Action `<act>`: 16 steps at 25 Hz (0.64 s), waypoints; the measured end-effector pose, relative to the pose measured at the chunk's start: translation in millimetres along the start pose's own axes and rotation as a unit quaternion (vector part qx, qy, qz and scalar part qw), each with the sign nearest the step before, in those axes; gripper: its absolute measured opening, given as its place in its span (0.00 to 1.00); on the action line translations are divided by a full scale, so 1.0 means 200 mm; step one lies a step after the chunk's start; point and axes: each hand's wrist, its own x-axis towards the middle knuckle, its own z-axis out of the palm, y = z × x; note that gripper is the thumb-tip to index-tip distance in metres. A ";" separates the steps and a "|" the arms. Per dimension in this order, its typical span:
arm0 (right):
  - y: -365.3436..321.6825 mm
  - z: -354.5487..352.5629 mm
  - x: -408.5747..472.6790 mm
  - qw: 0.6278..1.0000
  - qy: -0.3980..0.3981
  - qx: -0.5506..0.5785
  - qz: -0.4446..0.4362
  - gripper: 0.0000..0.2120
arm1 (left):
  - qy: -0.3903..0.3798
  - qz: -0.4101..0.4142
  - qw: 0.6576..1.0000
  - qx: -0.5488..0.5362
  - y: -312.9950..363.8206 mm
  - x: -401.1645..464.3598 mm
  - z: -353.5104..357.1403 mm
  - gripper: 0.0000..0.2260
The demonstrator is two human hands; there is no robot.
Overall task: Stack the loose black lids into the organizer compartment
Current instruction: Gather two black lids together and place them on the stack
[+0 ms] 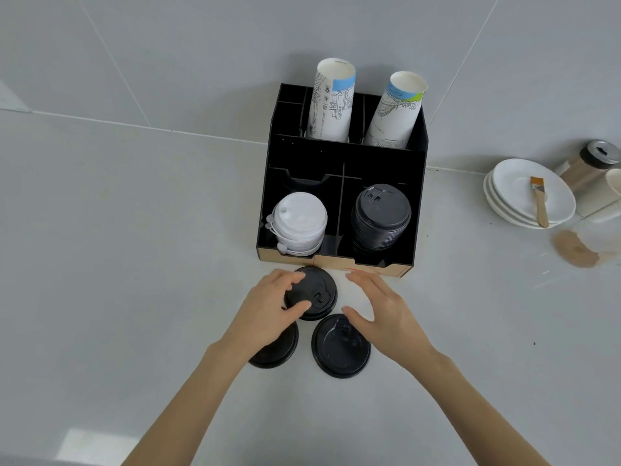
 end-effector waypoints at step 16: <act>0.07 0.11 -0.25 0.990 -0.097 -0.052 0.091 0.31 | -0.106 0.021 0.975 0.194 -0.01 -0.14 0.25 0.26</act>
